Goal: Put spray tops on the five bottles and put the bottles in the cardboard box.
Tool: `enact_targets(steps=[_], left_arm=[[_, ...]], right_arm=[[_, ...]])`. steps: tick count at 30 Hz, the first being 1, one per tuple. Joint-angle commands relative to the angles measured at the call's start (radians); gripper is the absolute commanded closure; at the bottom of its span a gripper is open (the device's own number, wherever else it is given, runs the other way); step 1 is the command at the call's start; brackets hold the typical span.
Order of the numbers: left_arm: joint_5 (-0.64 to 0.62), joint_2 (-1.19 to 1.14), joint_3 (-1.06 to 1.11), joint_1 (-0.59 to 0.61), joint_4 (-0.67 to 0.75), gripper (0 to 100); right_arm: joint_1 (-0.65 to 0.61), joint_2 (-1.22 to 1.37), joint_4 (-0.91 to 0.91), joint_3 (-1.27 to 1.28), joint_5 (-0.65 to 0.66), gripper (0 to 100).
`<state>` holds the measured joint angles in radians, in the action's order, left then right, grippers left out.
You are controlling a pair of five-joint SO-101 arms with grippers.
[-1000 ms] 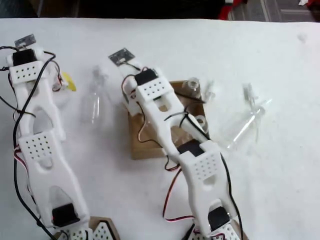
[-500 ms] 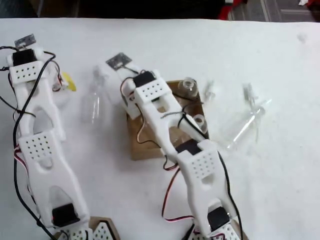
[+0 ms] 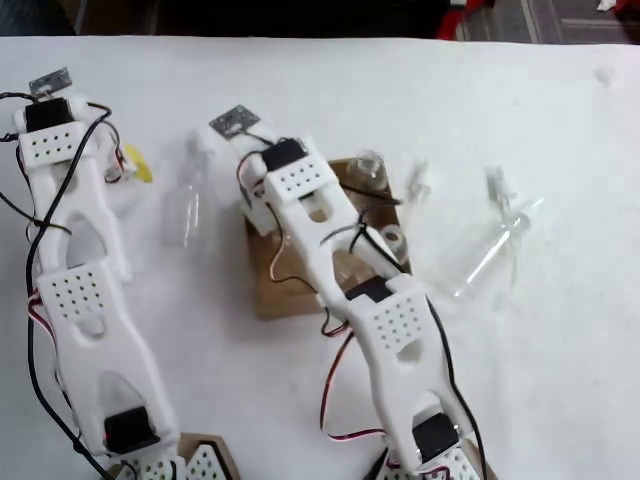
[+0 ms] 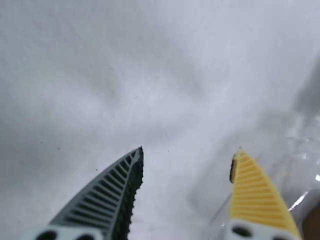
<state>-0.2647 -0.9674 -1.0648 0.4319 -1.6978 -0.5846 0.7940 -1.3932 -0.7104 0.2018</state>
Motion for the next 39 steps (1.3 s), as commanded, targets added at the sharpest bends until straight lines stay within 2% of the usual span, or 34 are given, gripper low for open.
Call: enact_targets(steps=[1, 11, 15, 24, 39], left_arm=[[-0.003, 0.008, -0.012, -0.013, 0.014, 74], [-0.003, 0.008, -0.011, -0.012, 0.014, 74], [-0.003, 0.008, -0.011, -0.012, 0.014, 74], [-0.003, 0.008, -0.011, -0.012, 0.014, 74], [-0.003, 0.008, -0.014, -0.012, 0.014, 74]], right_arm=[[-0.013, -0.021, -0.097, -0.164, 0.002, 98.1], [-0.013, -0.021, -0.277, -0.443, -0.014, 98.1], [-0.013, -0.018, -0.291, -0.512, -0.077, 98.1], [-0.022, -0.03, -0.329, -0.611, -0.083, 98.1], [-0.039, -0.082, -0.334, -0.497, -0.084, 98.1]])
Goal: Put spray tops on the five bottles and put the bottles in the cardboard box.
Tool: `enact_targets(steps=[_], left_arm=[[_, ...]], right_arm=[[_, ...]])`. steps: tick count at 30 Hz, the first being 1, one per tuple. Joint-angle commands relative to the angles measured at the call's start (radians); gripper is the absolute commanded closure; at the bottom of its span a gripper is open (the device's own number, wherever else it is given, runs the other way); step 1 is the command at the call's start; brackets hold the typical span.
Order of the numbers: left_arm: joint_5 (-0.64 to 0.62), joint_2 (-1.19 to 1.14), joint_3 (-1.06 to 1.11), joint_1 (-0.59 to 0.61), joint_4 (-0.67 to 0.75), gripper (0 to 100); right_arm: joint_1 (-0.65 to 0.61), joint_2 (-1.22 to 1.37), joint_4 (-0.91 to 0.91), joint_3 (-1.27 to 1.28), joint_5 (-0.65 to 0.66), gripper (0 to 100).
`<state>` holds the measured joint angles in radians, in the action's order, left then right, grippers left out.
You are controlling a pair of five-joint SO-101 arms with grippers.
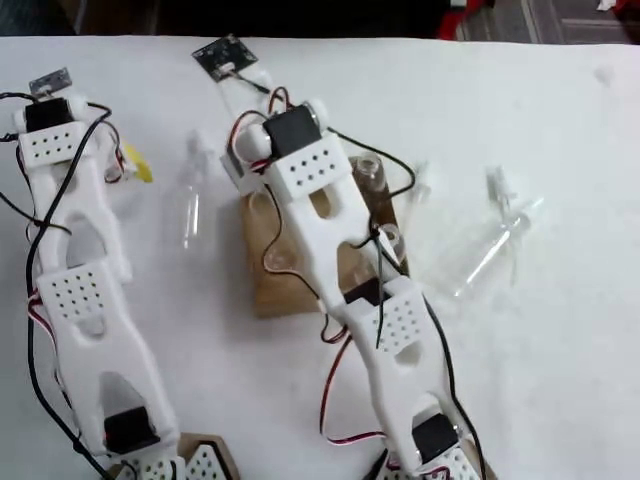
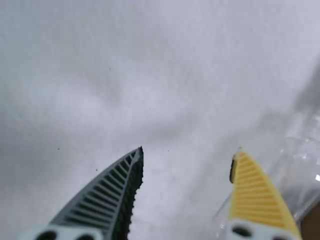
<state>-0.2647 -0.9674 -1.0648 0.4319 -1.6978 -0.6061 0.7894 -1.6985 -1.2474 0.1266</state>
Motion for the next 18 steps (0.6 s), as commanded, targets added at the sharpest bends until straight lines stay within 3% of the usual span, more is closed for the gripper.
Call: enact_targets(steps=[1, 18], left_arm=[[-0.003, 0.008, -0.014, -0.013, 0.014, 74], [-0.003, 0.007, -0.012, -0.013, 0.014, 74]], right_arm=[[-0.019, -0.088, -0.028, 0.058, -0.009, 98.1], [-0.061, -0.338, -0.015, 0.422, -0.064, 98.1]])
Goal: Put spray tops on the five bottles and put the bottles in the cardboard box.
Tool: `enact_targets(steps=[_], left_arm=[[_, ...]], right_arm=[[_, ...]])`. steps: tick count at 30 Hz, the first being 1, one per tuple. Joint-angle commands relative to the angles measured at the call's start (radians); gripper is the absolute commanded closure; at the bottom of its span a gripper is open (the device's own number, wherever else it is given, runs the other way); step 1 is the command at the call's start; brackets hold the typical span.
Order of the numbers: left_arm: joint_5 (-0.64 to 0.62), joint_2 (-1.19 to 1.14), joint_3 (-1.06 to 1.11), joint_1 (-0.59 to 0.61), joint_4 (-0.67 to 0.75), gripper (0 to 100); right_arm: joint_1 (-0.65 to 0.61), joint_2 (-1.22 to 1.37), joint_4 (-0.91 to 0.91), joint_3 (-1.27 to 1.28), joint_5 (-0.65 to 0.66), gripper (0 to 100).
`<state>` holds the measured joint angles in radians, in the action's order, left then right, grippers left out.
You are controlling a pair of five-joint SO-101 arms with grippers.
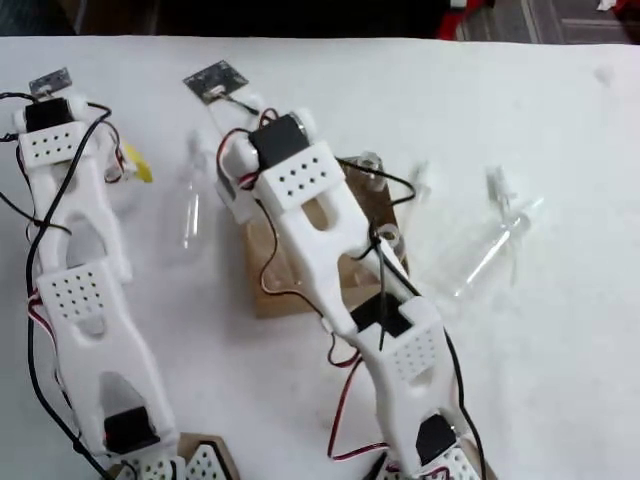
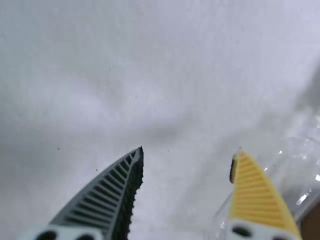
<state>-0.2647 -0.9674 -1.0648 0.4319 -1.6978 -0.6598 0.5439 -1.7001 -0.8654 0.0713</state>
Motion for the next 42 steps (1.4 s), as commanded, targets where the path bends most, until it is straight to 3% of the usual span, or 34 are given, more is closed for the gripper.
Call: enact_targets(steps=[1, 9, 20, 31, 37, 42], left_arm=[[-0.003, 0.007, -0.012, -0.013, 0.014, 74], [-0.003, 0.007, -0.011, -0.013, 0.014, 74], [-0.003, 0.007, -0.011, -0.015, 0.014, 74], [-0.003, 0.007, -0.009, -0.015, 0.026, 74], [-0.003, 0.007, -0.009, -0.015, 0.026, 74], [-0.003, 0.007, -0.009, -0.015, 0.026, 74]], right_arm=[[-0.007, -0.104, -0.008, 0.061, -0.009, 98.1], [-0.022, -0.314, 0.136, 0.364, -0.009, 98.1], [0.021, -0.65, 0.512, 0.961, -0.009, 98.1], [-0.005, -0.972, 0.705, 1.313, -0.009, 98.1], [-0.002, -1.02, 0.809, 1.439, -0.009, 97.4], [-0.005, -1.029, 0.806, 1.441, -0.009, 85.9]])
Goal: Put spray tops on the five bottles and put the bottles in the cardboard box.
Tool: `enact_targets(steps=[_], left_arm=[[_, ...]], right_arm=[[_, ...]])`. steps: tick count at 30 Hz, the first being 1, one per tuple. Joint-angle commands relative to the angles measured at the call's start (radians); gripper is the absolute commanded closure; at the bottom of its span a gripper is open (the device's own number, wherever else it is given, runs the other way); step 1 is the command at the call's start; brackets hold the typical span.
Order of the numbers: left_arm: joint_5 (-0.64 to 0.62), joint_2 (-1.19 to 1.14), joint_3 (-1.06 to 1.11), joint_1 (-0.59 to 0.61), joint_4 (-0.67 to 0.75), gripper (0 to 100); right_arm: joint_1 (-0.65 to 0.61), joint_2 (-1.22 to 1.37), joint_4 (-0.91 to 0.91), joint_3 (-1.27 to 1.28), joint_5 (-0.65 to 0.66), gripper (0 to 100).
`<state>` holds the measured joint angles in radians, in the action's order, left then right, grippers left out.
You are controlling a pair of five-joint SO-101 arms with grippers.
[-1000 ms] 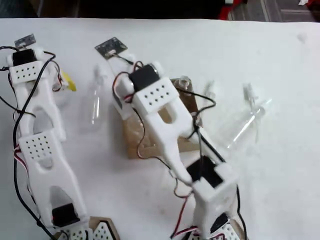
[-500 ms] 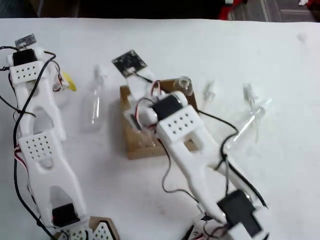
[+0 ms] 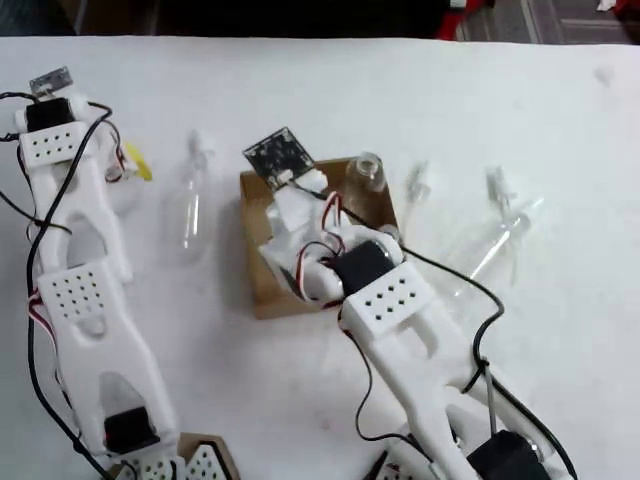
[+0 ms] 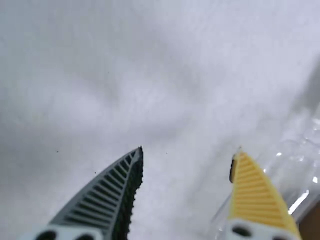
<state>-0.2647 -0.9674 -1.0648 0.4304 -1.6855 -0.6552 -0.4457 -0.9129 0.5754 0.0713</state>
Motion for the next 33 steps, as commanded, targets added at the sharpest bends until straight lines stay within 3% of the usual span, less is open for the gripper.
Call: enact_targets(steps=[1, 9, 19, 23, 29, 33], left_arm=[[-0.003, 0.007, -0.009, -0.013, 0.014, 74], [-0.003, 0.007, -0.009, -0.022, 0.014, 74], [-0.003, 0.005, -0.009, -0.022, 0.014, 74], [-0.003, 0.005, -0.009, -0.024, 0.014, 73], [0.038, -0.008, -0.017, -0.047, 0.014, 73], [0.115, -0.008, -0.02, -0.067, 0.015, 73]], right_arm=[[-0.01, -0.039, 0.019, 0.0, -0.009, 83.4], [-0.048, -0.074, 0.018, -0.003, -0.009, 80.1], [-0.019, -0.329, -0.018, -0.023, -0.009, 79.7], [0.051, -0.435, -0.07, -0.123, -0.009, 74.7], [0.179, -0.475, -0.208, -0.279, -0.021, 74.7], [0.349, -0.475, -0.297, -0.316, -0.103, 74.7]])
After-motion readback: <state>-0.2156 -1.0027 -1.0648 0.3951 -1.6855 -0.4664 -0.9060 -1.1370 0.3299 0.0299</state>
